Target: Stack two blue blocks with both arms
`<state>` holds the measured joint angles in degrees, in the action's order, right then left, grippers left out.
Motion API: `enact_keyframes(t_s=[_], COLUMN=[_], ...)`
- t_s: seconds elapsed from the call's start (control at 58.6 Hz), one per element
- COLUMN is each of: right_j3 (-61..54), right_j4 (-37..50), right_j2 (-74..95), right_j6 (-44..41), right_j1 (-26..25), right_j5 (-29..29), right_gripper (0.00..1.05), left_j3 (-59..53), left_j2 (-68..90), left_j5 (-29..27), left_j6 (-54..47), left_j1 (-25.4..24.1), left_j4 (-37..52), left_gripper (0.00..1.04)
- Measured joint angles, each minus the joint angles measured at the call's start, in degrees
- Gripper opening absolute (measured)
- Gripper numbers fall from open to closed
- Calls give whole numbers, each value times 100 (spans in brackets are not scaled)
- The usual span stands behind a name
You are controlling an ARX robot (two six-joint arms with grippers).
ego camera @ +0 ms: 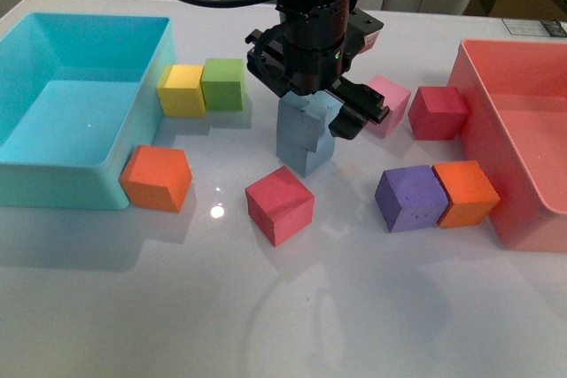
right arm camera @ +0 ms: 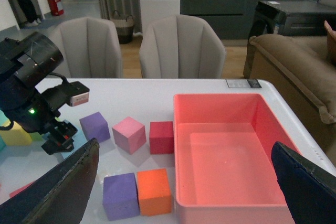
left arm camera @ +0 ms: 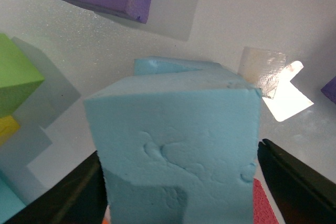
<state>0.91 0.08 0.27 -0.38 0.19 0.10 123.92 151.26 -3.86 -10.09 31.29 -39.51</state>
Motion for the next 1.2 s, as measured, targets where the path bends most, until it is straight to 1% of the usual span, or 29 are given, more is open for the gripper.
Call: enact_keyframes(t_s=[0.085, 0.137, 0.324, 0.461, 0.7, 0.785, 0.837, 0.956, 1.007, 1.093, 1.127, 1.144, 1.161, 1.178, 1.195], right_j3=[0, 0, 0, 0, 0, 0, 0, 0, 0, 0, 0, 0, 0, 0, 0], right_j4=[0, 0, 0, 0, 0, 0, 0, 0, 0, 0, 0, 0, 0, 0, 0], right_j2=[0, 0, 0, 0, 0, 0, 0, 0, 0, 0, 0, 0, 0, 0, 0], right_j6=[0, 0, 0, 0, 0, 0, 0, 0, 0, 0, 0, 0, 0, 0, 0], right_j1=[0, 0, 0, 0, 0, 0, 0, 0, 0, 0, 0, 0, 0, 0, 0], right_j5=[0, 0, 0, 0, 0, 0, 0, 2, 2, -2, -2, -4, -17, -15, -13], right_gripper=[96, 96, 96, 96, 96, 96, 96, 96, 96, 96, 96, 96, 96, 96, 96], left_j3=[0, -11, -404, -914, -2284, -3005, -3622, -4743, -5038, -5189, -5722, -5858, -6155, -6319, -6655], left_j2=[0, -7, -190, -682, -2081, -2680, -3202, -4238, -4553, -4701, -4710, -4715, -4734, -4750, -4793], left_j5=[-7, -26, -42, -79, -4, 42, 68, -4, -28, -81, -984, -1185, -1528, -1672, -1912], left_j6=[-42, -57, -63, -85, 33, 140, 256, 505, 566, 643, 743, 772, 802, 809, 835], left_j1=[0, 0, -17, -44, -109, -105, -96, -92, -90, -87, -63, -63, -76, -92, -127], left_j4=[0, 4, 120, 302, 933, 1469, 1987, 2761, 2841, 2900, 4225, 4548, 5204, 5534, 6164], left_gripper=[98, 95, 96, 96, 96, 96, 96, 96, 96, 96, 88, 87, 83, 81, 78])
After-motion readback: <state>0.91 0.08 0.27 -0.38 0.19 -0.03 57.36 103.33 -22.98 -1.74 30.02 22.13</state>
